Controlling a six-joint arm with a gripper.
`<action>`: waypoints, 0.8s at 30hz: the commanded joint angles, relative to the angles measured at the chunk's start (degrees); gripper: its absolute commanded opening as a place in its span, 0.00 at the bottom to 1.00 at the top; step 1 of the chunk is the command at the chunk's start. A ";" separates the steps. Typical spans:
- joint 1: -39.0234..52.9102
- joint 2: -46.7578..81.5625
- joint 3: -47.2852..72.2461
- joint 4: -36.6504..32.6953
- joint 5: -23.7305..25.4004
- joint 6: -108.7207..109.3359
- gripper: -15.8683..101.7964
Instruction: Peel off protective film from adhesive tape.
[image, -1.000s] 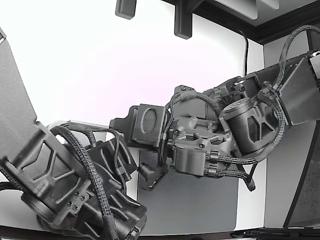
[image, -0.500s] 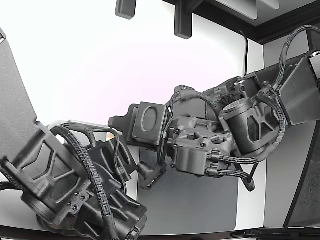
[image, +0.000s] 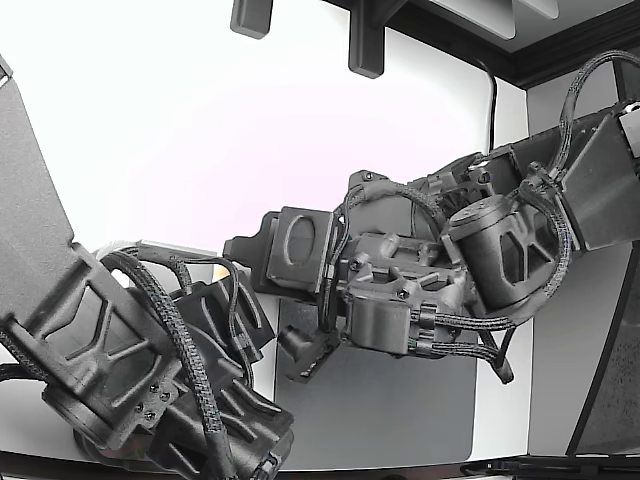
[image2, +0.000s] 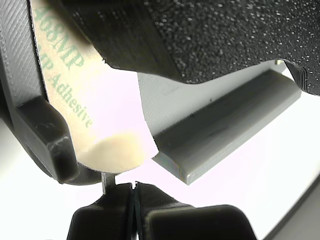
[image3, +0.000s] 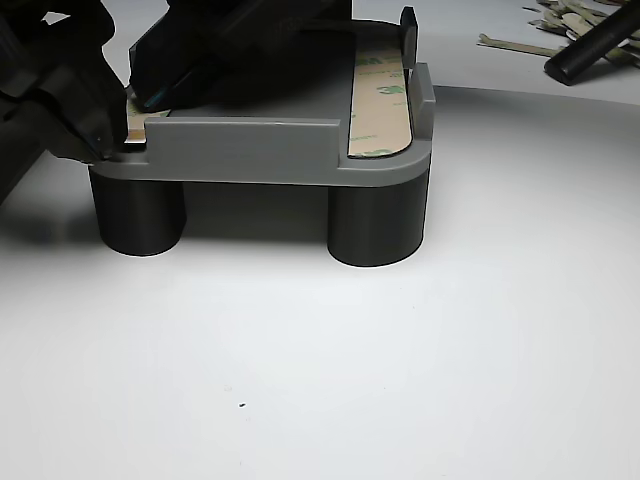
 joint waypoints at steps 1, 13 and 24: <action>-0.18 1.23 -2.02 0.26 0.00 0.26 0.04; 0.26 0.70 -2.46 -0.09 1.14 -0.35 0.04; 1.14 0.62 -2.81 -0.26 1.67 -0.26 0.04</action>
